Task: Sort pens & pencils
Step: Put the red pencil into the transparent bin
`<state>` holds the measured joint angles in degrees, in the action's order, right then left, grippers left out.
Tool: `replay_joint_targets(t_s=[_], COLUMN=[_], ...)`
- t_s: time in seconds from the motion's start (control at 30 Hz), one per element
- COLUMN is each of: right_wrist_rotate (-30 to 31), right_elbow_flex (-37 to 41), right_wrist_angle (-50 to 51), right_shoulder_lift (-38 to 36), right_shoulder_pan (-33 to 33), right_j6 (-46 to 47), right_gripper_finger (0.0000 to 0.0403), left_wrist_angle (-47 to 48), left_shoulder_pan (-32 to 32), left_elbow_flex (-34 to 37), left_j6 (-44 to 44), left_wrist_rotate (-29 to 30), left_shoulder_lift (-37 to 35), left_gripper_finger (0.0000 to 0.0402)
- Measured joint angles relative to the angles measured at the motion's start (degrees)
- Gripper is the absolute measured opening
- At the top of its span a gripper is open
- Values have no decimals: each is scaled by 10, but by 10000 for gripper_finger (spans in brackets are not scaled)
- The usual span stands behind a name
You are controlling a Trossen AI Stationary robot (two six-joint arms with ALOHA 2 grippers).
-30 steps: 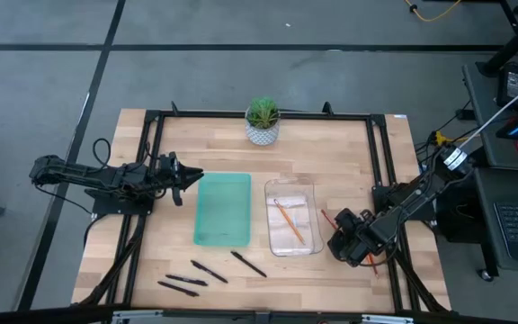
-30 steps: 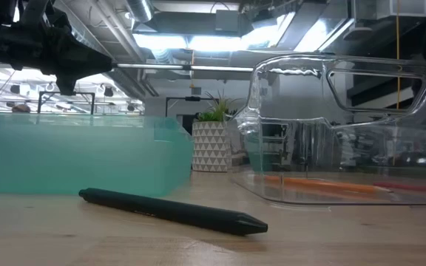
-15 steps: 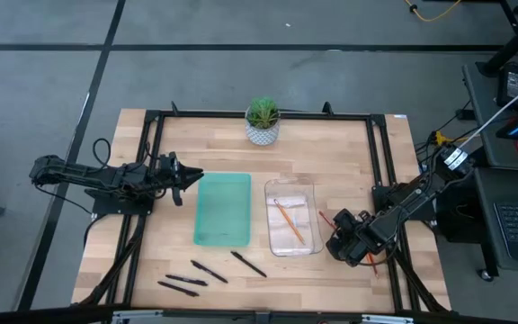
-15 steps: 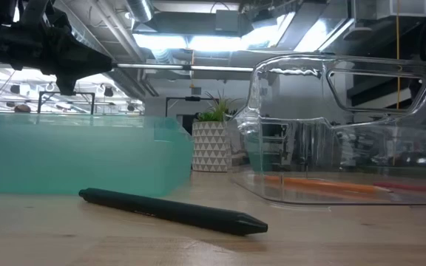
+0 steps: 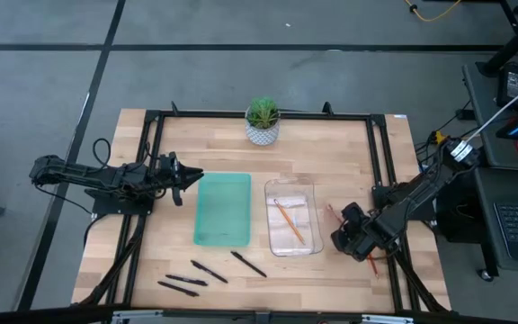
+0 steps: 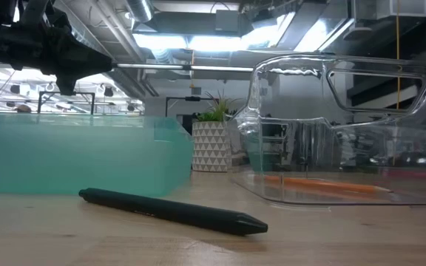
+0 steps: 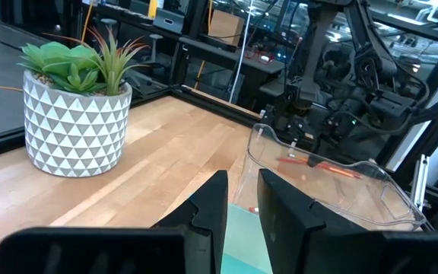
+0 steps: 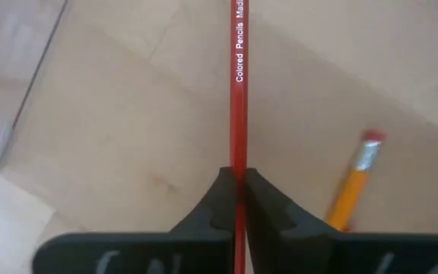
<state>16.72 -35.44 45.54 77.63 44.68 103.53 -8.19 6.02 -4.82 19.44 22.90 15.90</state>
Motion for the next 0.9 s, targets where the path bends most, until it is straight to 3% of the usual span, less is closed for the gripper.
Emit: replay_joint_targets(t_s=[0.5,0.9], right_wrist_rotate=[105,107], right_elbow_flex=[-2,-3], right_wrist_angle=[48,61], right_shoulder_lift=[-166,-168], right_shoulder_pan=[0,0], right_j6=[10,8], right_gripper_finger=[2,5], left_wrist_angle=[0,0], left_shoulder_pan=[0,0], left_elbow_flex=[0,0], left_j6=[0,-1], left_wrist_rotate=[0,0], left_shoulder_lift=[0,0], left_gripper_finger=[69,69])
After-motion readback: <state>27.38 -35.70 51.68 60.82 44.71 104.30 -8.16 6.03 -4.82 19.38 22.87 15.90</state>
